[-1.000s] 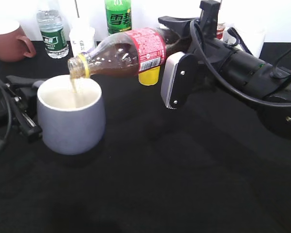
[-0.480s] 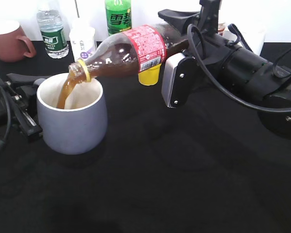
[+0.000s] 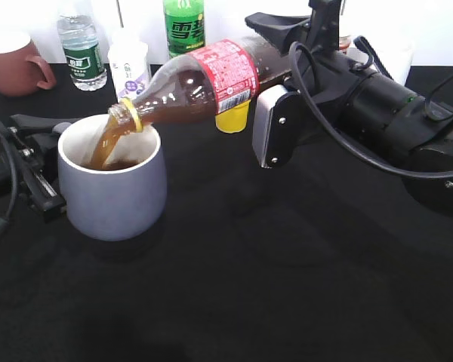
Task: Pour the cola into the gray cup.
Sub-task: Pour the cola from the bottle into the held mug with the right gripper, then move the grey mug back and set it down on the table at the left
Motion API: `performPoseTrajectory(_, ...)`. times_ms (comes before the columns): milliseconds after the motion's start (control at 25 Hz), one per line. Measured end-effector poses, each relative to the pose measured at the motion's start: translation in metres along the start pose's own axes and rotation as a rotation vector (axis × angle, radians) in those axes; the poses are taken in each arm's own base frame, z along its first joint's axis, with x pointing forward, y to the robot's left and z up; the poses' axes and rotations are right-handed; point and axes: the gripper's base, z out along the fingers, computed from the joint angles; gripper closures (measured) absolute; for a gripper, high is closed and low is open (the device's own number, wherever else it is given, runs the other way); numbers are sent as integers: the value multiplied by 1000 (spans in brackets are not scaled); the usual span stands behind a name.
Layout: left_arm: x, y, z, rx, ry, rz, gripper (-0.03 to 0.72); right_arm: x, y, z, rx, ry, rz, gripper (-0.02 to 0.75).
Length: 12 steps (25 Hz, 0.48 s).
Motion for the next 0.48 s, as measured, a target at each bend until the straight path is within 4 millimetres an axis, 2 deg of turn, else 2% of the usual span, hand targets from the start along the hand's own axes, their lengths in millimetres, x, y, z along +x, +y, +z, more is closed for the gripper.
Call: performPoseTrajectory(480,1,0,0,-1,6,1,638,0,-2,0,17,0,1,344)
